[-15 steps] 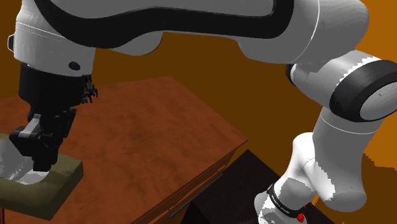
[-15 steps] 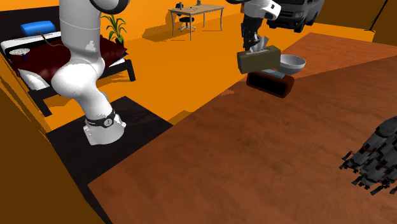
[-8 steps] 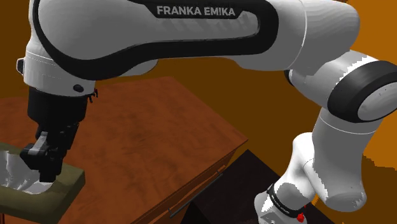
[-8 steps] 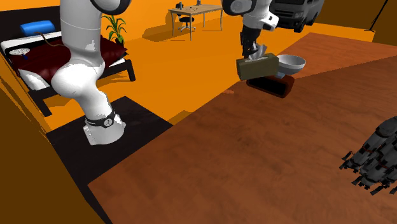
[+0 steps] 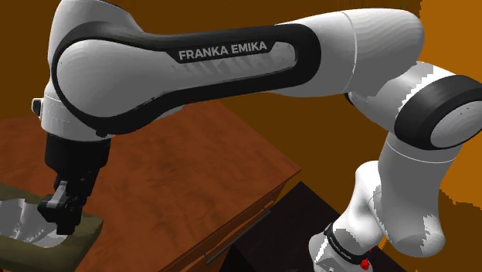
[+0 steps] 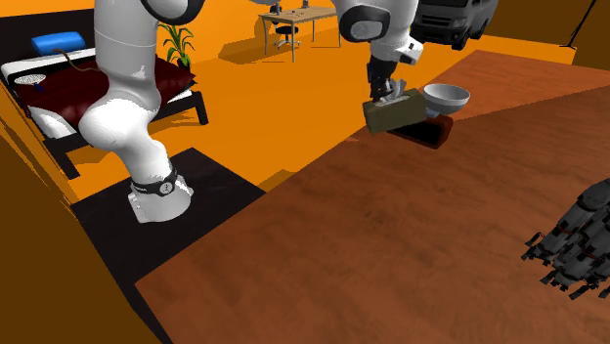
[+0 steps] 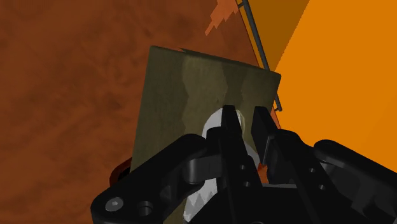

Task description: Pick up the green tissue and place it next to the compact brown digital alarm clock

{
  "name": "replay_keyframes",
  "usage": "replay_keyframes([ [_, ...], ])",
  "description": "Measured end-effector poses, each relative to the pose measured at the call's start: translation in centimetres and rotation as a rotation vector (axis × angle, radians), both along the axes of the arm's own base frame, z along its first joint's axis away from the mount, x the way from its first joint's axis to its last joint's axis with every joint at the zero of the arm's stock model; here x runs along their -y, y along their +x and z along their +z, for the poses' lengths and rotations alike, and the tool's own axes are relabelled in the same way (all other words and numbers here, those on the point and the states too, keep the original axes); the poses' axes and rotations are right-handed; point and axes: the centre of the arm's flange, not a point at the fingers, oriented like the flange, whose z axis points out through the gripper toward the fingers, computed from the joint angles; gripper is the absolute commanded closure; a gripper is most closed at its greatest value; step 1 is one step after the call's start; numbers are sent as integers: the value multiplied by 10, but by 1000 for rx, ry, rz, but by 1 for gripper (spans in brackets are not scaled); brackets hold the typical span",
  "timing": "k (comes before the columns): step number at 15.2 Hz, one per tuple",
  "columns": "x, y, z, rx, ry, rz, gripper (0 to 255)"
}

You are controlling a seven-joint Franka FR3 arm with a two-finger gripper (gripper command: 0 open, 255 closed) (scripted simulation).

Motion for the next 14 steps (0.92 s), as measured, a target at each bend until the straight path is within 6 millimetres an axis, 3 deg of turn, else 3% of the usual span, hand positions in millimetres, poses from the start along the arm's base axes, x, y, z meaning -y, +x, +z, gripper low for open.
replay_keyframes([
  [11, 0, 1, -59, 0, -1, -1, 255],
  [14, 1, 1, -65, 0, -1, -1, 255],
])
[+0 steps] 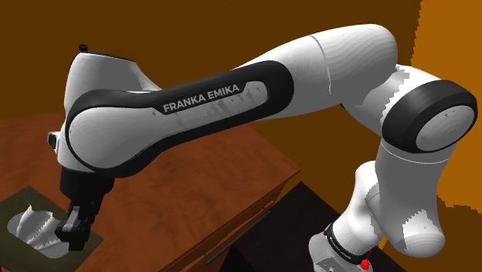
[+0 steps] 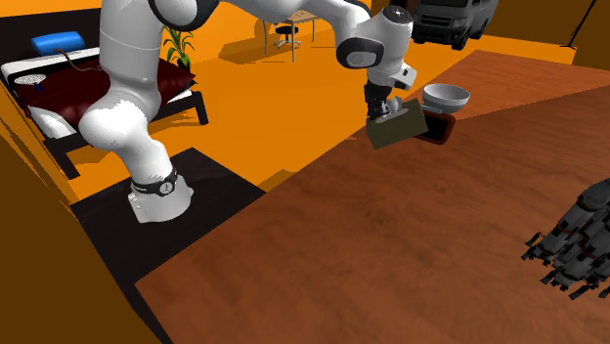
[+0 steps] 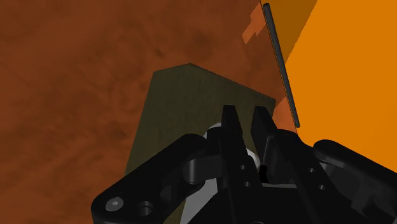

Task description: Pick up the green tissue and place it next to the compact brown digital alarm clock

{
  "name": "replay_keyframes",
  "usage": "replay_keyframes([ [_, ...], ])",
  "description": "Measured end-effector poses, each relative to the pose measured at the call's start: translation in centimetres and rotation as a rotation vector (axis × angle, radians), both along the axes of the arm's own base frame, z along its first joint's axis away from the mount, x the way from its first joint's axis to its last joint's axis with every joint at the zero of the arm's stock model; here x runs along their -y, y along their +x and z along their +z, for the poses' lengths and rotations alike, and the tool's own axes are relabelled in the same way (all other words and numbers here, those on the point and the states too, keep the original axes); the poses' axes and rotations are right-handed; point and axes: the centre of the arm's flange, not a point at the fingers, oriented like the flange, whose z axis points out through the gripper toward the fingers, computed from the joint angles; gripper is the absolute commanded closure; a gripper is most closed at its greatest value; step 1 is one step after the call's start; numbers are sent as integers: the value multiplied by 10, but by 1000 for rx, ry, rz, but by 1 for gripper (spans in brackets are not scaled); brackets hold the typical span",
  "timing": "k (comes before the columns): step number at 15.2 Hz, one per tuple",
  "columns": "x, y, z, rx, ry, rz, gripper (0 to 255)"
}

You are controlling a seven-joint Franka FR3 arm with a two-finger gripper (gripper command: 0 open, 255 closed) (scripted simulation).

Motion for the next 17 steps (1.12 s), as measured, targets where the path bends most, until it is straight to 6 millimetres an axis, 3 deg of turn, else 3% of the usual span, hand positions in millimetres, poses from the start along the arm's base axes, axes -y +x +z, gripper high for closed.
replay_keyframes([
  [4, 0, 0, -1, 0, 0, 0, 255],
  [5, 0, 0, -1, 0, 0, 0, 0],
  [11, 0, 0, -1, 0, 0, 0, 0],
  [17, 16, 10, 42, 1, 1, 0, 0],
])
